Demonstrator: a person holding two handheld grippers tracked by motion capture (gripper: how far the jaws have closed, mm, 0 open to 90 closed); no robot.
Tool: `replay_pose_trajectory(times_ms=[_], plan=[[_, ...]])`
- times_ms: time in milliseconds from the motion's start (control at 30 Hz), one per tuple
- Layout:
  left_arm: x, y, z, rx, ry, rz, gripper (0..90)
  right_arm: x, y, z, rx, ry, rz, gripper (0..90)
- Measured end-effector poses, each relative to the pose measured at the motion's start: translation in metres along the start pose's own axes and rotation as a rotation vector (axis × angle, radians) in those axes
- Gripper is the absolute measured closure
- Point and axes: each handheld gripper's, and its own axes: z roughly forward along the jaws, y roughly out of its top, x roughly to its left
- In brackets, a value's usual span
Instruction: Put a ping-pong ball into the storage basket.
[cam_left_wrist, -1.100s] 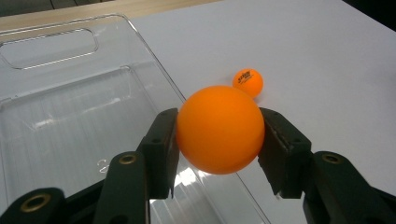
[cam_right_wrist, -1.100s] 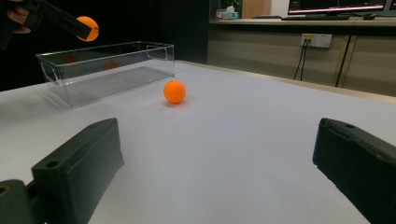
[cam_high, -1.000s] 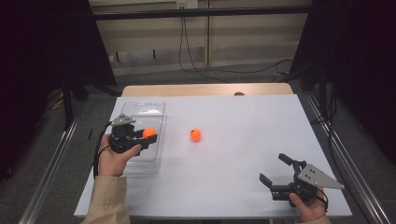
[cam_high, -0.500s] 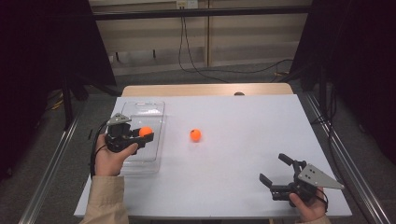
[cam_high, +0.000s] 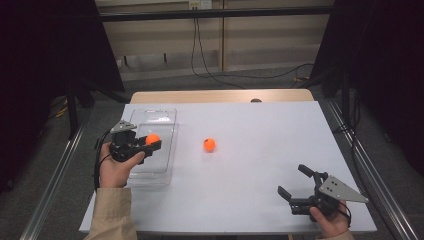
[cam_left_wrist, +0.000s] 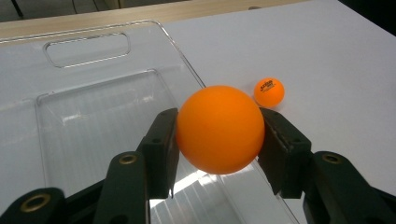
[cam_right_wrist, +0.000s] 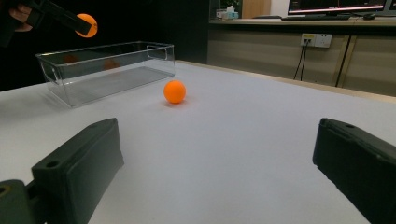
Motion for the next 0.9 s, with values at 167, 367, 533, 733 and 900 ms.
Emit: replay_pose_trajectory(times_ms=[167, 367, 533, 733, 900], plan=[[0.002, -0.001, 0.002, 0.009, 0.014, 0.0, 50.9, 0.0, 0.0, 0.0, 0.0, 0.001, 0.0, 0.8], [0.005, -0.002, 0.003, 0.013, 0.043, 0.003, 50.9, 0.0, 0.0, 0.0, 0.0, 0.0, 0.0, 0.8], [0.008, -0.003, 0.006, 0.017, 0.053, -0.003, 50.9, 0.0, 0.0, 0.0, 0.001, 0.001, 0.001, 0.8], [0.012, -0.005, 0.009, 0.019, 0.078, -0.015, 51.0, 0.0, 0.0, 0.0, 0.0, 0.001, 0.0, 0.8], [0.016, -0.007, 0.011, 0.031, 0.097, -0.02, 51.0, 0.0, 0.0, 0.0, 0.0, 0.0, 0.001, 0.8]])
